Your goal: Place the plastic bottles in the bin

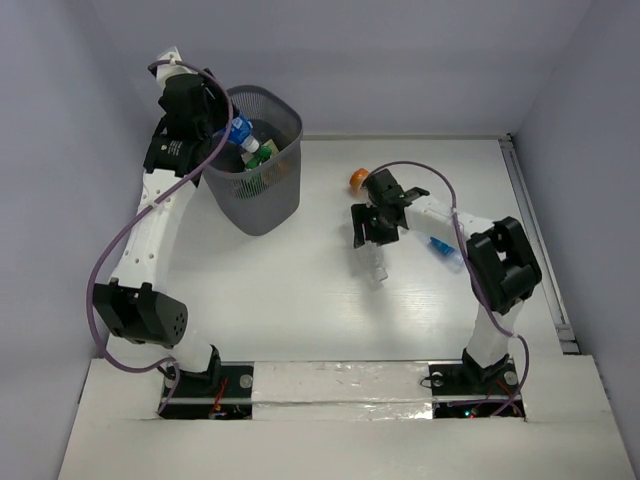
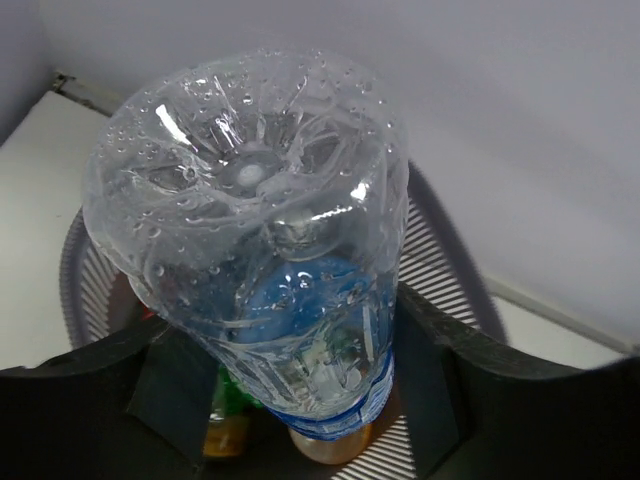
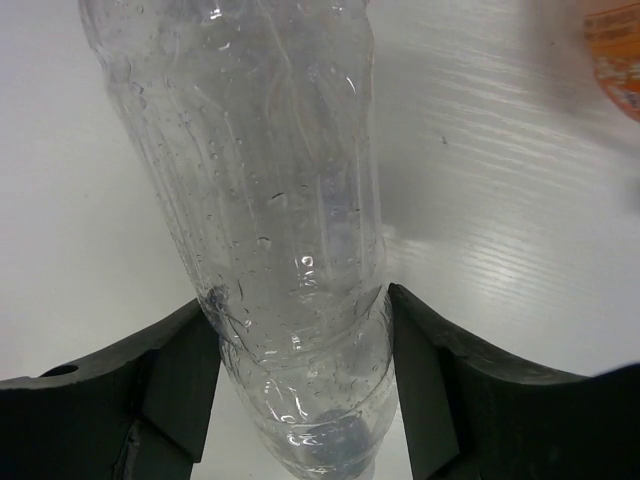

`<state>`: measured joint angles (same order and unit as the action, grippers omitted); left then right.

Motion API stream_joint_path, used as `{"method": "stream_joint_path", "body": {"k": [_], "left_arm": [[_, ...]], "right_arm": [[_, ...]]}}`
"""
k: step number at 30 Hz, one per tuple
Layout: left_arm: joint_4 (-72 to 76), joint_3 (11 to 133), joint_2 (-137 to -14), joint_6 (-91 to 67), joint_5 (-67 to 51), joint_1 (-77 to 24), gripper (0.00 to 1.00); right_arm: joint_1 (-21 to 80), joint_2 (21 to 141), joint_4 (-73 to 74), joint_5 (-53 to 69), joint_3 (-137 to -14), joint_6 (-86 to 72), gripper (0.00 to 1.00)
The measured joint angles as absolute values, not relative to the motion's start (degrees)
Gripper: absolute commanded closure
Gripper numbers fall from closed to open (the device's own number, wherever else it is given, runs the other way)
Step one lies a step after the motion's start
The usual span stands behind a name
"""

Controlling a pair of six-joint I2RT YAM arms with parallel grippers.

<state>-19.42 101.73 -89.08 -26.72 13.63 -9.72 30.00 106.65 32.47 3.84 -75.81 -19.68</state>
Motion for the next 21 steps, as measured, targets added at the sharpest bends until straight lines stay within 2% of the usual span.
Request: {"method": "stream_joint_path", "body": {"k": [3,6,14,21], "left_arm": [[-19.1,99.6,-89.1,-25.5,14.2,-9.7,0.19],[-19.1,98.3,-89.0,-24.9,14.7,-9.6,0.15],[-20.1,97.8,-84.6,-24.9,13.5,-9.6,0.15],[-18.7,93.8,-72.4,-28.6,9.8,-9.6,0.20]], "right_arm": [[30.1,103.3,32.5,3.6,-75.8,-19.7,0.56],[30.1,98.0,32.9,4.3,-76.5,-20.0,0.56],[32.4,89.5,31.0,10.4,-95.9,-25.0,0.56],[38.6,99.0,23.4,12.9,-119.7,-33.2,0.52]]}}
